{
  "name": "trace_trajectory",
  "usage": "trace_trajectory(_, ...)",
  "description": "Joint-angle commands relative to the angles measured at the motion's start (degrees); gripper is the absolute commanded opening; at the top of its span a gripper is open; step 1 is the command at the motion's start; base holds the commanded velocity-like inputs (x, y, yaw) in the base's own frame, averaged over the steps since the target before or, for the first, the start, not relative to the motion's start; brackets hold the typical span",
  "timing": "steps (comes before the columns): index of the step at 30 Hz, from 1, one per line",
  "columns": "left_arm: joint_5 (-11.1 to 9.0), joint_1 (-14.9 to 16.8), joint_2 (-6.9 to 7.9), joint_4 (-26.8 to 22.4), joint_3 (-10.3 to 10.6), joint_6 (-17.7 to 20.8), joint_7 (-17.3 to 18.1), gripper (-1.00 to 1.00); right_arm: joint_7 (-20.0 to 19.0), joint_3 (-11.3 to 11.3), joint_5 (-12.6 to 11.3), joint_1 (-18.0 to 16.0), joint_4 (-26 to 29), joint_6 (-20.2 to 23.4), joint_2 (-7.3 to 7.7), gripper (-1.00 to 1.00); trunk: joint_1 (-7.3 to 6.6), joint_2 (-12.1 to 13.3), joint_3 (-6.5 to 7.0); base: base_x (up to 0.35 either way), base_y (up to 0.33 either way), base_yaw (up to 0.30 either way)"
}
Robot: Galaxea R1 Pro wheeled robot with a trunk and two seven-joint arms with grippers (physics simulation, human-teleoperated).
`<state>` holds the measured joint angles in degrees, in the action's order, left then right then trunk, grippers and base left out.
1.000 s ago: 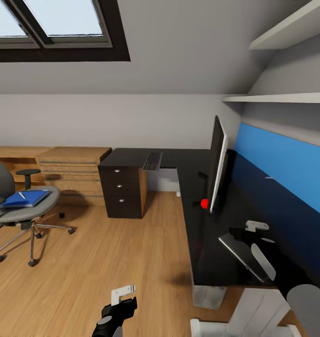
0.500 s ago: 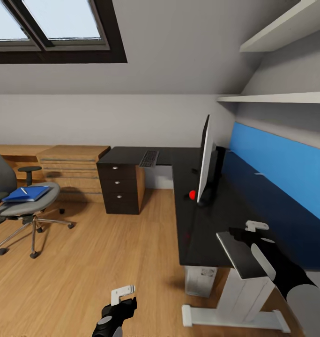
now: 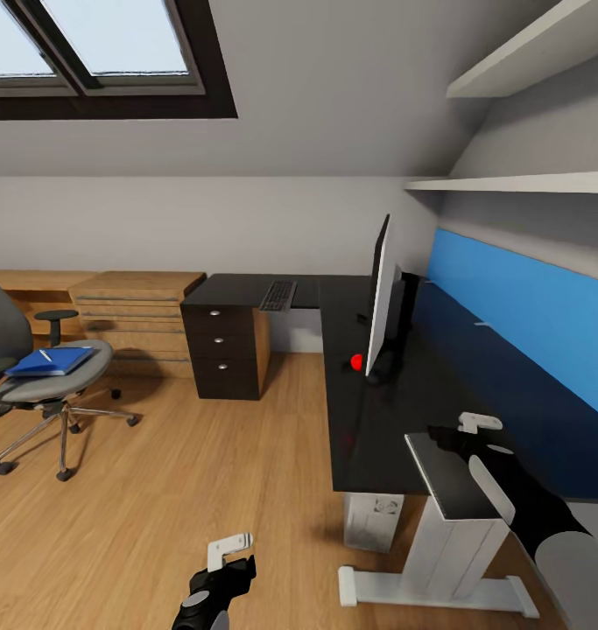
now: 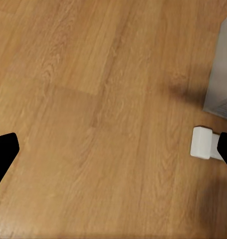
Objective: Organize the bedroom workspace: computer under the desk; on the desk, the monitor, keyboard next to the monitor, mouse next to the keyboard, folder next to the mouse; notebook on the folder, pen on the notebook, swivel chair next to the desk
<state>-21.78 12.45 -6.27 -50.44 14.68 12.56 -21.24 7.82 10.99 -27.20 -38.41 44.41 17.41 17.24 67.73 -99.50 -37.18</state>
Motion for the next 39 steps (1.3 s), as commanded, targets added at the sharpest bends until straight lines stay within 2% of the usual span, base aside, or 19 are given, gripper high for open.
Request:
trace_trajectory(1, -0.46, 0.03, 0.03, -0.11, 0.17, 0.18, -0.46, 1.0, 0.62, 0.34, -1.28, 0.01, -0.31, 0.35, 0.08, 1.0, 0.0, -0.03, -0.07, -0.001, -0.001, 0.0)
trace_trajectory(10, -0.54, 0.03, 0.03, -0.1, 0.17, 0.18, -0.44, 1.0, 0.68, 0.27, -1.28, 0.01, -0.2, 0.35, 0.07, 1.0, 0.0, -0.03, 0.11, 0.0, 0.0, 0.0)
trace_trajectory(35, -0.55, 0.03, 0.03, 0.08, 0.17, 0.18, -0.5, 1.0, 0.81, 0.26, -1.3, 0.01, 1.97, 0.45, 0.07, 1.0, 0.0, -0.03, 2.33, 0.0, 0.0, 0.0)
trace_trajectory(39, -0.5, 0.03, 0.01, 0.82, 0.22, 0.18, -0.42, 1.0, 0.84, 0.18, -1.39, 0.12, 4.83, 1.09, 0.12, 1.0, 0.0, -0.03, 2.69, 0.0, 0.0, 0.0)
